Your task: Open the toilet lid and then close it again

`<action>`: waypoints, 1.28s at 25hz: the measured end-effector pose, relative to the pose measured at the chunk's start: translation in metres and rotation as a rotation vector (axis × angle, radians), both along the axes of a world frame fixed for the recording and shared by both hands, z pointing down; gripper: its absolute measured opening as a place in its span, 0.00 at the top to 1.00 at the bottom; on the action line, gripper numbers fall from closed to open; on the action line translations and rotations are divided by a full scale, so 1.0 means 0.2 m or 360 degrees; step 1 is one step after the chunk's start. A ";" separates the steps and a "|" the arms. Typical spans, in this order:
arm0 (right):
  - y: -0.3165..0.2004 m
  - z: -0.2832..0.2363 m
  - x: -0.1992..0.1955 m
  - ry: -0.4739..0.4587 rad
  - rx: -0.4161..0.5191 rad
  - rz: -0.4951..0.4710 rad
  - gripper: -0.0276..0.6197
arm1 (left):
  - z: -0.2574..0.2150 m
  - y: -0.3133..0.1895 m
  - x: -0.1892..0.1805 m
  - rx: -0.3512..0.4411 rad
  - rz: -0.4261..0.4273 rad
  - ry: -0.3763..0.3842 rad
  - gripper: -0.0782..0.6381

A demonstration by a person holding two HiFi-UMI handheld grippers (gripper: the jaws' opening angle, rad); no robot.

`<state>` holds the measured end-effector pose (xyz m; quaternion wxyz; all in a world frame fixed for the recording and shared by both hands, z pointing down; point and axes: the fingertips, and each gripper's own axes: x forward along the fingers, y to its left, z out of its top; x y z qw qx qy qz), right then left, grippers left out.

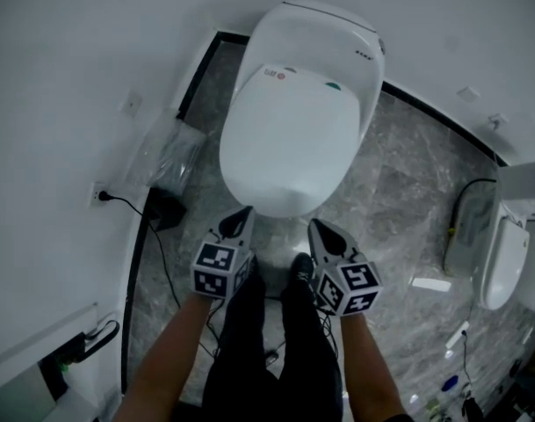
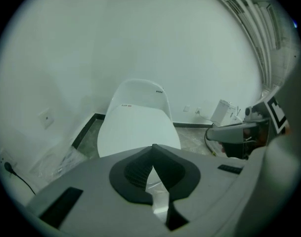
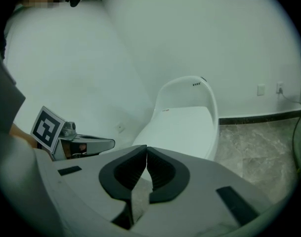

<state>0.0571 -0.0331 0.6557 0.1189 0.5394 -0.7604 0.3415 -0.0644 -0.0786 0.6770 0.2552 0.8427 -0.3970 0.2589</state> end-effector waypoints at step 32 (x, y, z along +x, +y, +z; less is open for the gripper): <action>-0.07 0.74 0.06 -0.0370 -0.0429 0.0549 0.64 | 0.43 0.16 -0.11 -0.0215 0.0038 -0.0053 0.88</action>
